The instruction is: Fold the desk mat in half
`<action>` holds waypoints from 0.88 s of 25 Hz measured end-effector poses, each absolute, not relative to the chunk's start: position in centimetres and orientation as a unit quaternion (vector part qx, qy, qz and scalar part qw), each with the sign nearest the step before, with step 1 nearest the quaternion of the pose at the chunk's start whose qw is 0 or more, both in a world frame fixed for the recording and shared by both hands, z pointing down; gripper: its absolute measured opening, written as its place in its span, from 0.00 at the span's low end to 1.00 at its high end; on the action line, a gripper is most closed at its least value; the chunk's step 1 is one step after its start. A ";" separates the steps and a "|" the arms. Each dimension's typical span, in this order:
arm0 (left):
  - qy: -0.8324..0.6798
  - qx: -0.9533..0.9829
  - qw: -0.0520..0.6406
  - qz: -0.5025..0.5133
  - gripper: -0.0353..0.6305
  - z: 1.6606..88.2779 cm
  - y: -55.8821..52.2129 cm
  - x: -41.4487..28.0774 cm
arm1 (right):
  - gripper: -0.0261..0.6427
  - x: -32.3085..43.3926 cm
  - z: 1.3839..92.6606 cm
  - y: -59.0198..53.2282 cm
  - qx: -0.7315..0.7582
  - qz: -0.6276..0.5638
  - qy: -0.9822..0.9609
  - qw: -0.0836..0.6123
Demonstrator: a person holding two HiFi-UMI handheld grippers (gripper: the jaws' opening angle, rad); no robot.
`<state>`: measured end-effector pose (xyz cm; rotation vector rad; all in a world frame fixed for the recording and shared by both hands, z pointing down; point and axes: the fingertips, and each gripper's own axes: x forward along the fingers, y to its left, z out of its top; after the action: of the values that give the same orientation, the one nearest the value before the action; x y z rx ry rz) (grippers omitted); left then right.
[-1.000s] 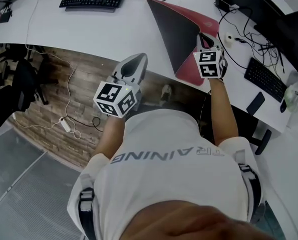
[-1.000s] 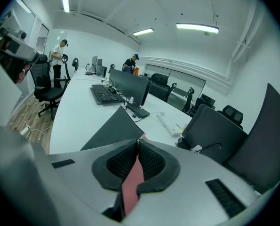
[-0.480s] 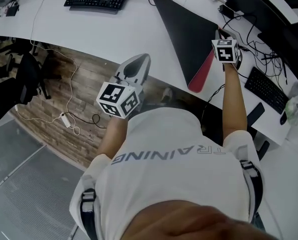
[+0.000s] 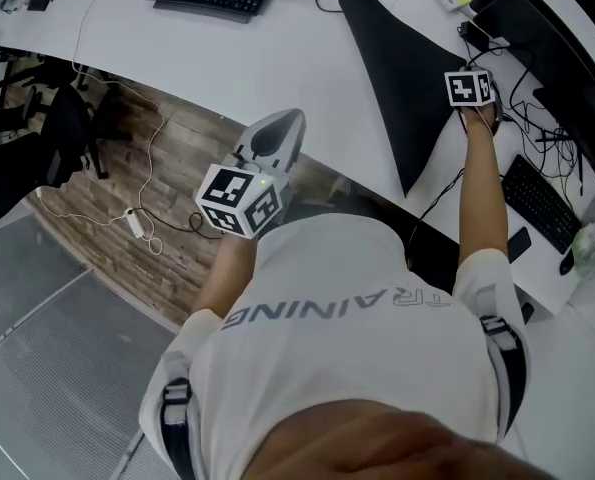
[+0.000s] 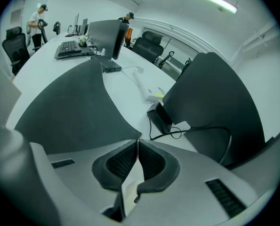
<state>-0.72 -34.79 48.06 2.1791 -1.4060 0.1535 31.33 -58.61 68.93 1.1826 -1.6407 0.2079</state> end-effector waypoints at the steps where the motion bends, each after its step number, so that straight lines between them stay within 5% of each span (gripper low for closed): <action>1: -0.522 0.808 0.268 0.058 0.09 48.0 -34.8 -0.8 | 0.09 31.3 69.2 -58.8 0.492 0.088 -0.684 0.531; 7: -0.519 0.810 0.267 0.062 0.09 48.0 -35.0 -0.9 | 0.10 31.6 71.8 -59.2 0.471 0.085 -0.674 0.563; 12: -0.514 0.813 0.266 0.061 0.09 47.5 -34.6 -1.4 | 0.22 31.8 69.5 -58.6 0.492 0.099 -0.682 0.532; 22: -0.468 0.851 0.235 0.033 0.09 43.8 -34.2 -2.0 | 0.11 26.8 53.9 -49.6 0.562 0.168 -0.771 0.248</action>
<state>-1.98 -34.19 43.78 2.3364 -1.2836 0.0919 26.84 -49.59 53.95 1.5318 -2.1013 0.4572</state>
